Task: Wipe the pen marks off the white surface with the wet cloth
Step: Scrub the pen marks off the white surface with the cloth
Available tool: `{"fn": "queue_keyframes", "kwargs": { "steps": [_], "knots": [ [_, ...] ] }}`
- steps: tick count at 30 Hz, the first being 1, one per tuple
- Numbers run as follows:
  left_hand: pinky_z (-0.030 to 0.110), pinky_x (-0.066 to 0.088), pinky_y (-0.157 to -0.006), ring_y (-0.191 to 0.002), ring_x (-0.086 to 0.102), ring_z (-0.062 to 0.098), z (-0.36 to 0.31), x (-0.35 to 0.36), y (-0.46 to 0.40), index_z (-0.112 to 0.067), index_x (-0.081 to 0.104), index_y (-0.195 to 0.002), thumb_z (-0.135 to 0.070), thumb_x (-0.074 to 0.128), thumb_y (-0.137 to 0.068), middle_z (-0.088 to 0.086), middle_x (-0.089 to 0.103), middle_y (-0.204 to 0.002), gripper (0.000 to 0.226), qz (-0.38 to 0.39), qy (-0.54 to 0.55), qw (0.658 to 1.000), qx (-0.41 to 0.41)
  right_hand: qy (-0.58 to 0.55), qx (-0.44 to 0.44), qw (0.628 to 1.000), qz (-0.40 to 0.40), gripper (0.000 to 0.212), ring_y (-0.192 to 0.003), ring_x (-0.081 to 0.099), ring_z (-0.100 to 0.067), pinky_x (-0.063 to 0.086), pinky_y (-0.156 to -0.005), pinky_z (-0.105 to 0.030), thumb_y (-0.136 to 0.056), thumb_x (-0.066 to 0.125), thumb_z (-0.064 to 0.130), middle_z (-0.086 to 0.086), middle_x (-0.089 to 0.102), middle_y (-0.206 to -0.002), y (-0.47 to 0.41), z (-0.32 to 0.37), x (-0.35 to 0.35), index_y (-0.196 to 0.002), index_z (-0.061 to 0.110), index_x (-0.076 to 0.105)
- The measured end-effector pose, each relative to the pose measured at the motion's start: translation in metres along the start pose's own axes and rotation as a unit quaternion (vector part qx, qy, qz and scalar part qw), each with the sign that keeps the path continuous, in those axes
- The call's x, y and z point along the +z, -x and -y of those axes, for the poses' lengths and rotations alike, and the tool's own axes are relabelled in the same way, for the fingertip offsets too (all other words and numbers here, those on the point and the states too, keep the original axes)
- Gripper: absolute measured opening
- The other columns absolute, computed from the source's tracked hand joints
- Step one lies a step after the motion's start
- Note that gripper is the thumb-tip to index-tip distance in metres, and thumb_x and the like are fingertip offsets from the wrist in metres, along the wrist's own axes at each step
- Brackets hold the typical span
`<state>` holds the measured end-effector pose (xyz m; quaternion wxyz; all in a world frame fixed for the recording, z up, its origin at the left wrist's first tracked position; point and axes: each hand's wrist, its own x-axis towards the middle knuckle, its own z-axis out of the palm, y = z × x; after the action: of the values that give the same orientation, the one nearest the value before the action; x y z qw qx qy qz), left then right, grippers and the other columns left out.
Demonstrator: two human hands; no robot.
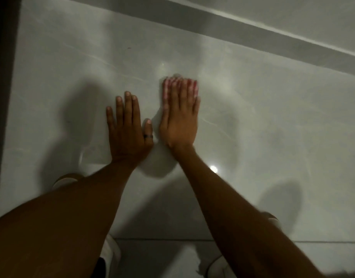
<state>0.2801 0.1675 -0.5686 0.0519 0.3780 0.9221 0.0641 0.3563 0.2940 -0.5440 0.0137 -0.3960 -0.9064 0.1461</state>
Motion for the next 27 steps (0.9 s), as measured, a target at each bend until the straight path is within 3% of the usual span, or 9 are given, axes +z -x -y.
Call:
{"fn": "queue_keyframes", "kwargs": {
  "steps": [3, 5, 10, 13, 17, 21, 27],
  "knots": [
    [0.064, 0.013, -0.135, -0.166, 0.016, 0.042, 0.003, -0.001, 0.0, -0.002, 0.019, -0.17, -0.044, 0.036, -0.101, 0.021, 0.017, -0.179, 0.083, 0.014, 0.001, 1.0, 0.017, -0.004, -0.17, 0.984, 0.057, 0.065, -0.167, 0.01, -0.029, 0.006, -0.137, -0.051, -0.109, 0.035, 0.038, -0.012, 0.014, -0.179, 0.044, -0.007, 0.009, -0.169, 0.018, 0.022],
    [0.063, 0.014, -0.135, -0.166, 0.016, 0.041, 0.002, -0.001, 0.001, -0.003, 0.019, -0.17, -0.043, 0.036, -0.104, 0.02, 0.018, -0.179, 0.079, 0.01, 0.002, 1.0, 0.013, -0.003, -0.199, 0.979, 0.051, 0.062, -0.167, 0.012, -0.027, 0.006, -0.137, -0.049, -0.109, 0.036, 0.036, -0.011, 0.019, -0.178, 0.054, -0.049, 0.004, -0.168, 0.018, 0.027],
    [0.062, 0.014, -0.135, -0.166, 0.018, 0.041, 0.0, 0.0, 0.001, -0.004, 0.021, -0.17, -0.044, 0.034, -0.109, 0.019, 0.02, -0.179, 0.075, 0.0, 0.014, 1.0, 0.003, 0.043, -0.086, 0.995, 0.009, 0.061, -0.167, 0.009, -0.029, 0.015, -0.135, -0.055, -0.108, 0.03, 0.034, -0.007, 0.02, -0.178, 0.058, -0.137, -0.024, -0.168, 0.024, 0.027],
    [0.063, 0.015, -0.134, -0.165, 0.02, 0.041, 0.0, 0.001, 0.001, -0.003, 0.022, -0.17, -0.044, 0.032, -0.11, 0.019, 0.022, -0.178, 0.073, -0.007, 0.012, 1.0, 0.003, 0.044, -0.031, 0.999, -0.006, 0.063, -0.167, 0.002, -0.019, 0.016, -0.134, -0.057, -0.107, 0.028, 0.035, 0.001, 0.013, -0.179, 0.037, -0.17, -0.041, -0.169, 0.026, 0.021],
    [0.064, 0.015, -0.134, -0.166, 0.019, 0.042, 0.0, 0.002, 0.001, -0.003, 0.022, -0.17, -0.046, 0.031, -0.11, 0.019, 0.021, -0.178, 0.074, -0.005, 0.01, 1.0, 0.0, 0.05, 0.094, 0.994, -0.006, 0.063, -0.168, 0.001, -0.029, 0.007, -0.136, -0.053, -0.11, 0.018, 0.038, -0.005, 0.007, -0.18, -0.013, -0.179, -0.047, -0.17, 0.025, 0.009],
    [0.064, 0.015, -0.134, -0.166, 0.019, 0.042, -0.002, 0.003, 0.0, -0.002, 0.021, -0.17, -0.046, 0.032, -0.11, 0.02, 0.02, -0.179, 0.075, -0.001, 0.011, 1.0, 0.006, 0.028, 0.19, 0.981, -0.036, 0.065, -0.167, 0.0, -0.035, 0.005, -0.136, -0.053, -0.111, 0.024, 0.038, -0.013, 0.006, -0.18, -0.056, -0.143, -0.046, -0.17, 0.013, 0.01],
    [0.064, 0.016, -0.134, -0.165, 0.021, 0.041, -0.001, 0.004, 0.003, -0.003, 0.023, -0.17, -0.045, 0.029, -0.11, 0.019, 0.022, -0.178, 0.073, -0.01, 0.001, 1.0, 0.001, 0.02, 0.094, 0.995, -0.014, 0.063, -0.167, -0.003, -0.036, 0.002, -0.136, -0.051, -0.113, 0.025, 0.037, -0.013, 0.003, -0.18, -0.091, -0.049, -0.023, -0.17, 0.017, 0.009]
  ]
}}
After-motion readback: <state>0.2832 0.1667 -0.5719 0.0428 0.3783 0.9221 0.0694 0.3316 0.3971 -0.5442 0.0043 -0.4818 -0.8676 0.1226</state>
